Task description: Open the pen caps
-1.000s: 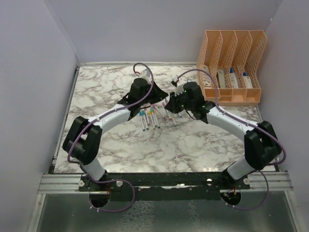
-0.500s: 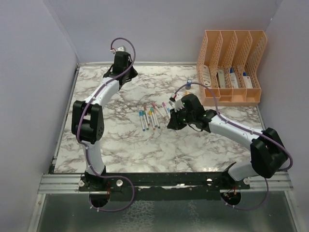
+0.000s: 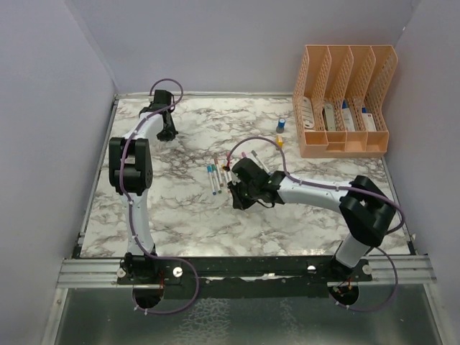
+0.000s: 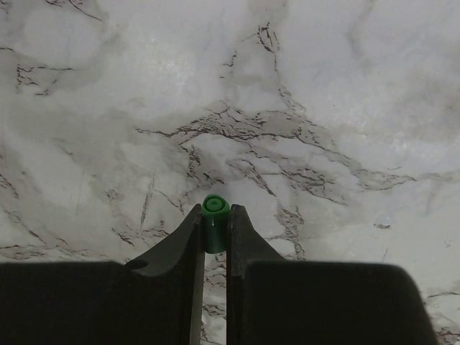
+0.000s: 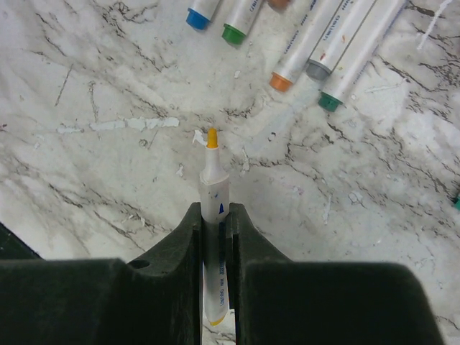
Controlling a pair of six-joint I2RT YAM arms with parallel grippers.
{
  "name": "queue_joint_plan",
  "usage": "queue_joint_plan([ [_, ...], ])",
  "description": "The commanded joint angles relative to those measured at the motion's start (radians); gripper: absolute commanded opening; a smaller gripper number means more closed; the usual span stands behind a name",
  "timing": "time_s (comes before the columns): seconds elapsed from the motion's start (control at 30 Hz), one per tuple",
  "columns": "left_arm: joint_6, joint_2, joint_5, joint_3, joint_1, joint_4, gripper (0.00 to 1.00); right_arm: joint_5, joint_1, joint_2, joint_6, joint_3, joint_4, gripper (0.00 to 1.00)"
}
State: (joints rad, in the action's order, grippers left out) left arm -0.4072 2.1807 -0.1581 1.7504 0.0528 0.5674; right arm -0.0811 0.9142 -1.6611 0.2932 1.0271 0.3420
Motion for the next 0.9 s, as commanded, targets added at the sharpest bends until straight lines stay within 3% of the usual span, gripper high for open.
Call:
queue_joint_plan([
  [0.0, 0.042, 0.021, -0.024, 0.056, -0.018, 0.05, 0.0, 0.131, 0.061, -0.074, 0.054, 0.065, 0.013, 0.01],
  [0.17, 0.055, 0.042, -0.016, 0.06, -0.036, 0.054, 0.01, 0.185, 0.108, -0.141, 0.11, 0.114, 0.027, 0.01],
  [0.37, 0.06, 0.046, -0.003, 0.04, -0.045, 0.052, 0.11, 0.205, 0.135, -0.193, 0.209, 0.159, 0.043, 0.01],
  [0.53, 0.063, 0.047, 0.0, 0.038, -0.048, 0.052, 0.31, 0.191, 0.155, -0.212, 0.297, 0.169, 0.05, 0.02],
  [0.67, 0.063, 0.037, 0.006, 0.038, -0.05, 0.051, 0.43, 0.173, 0.166, -0.218, 0.341, 0.162, 0.047, 0.1],
  [0.87, 0.047, -0.033, 0.01, 0.026, -0.053, 0.05, 0.44, 0.143, 0.178, -0.223, 0.378, 0.149, 0.037, 0.25],
])
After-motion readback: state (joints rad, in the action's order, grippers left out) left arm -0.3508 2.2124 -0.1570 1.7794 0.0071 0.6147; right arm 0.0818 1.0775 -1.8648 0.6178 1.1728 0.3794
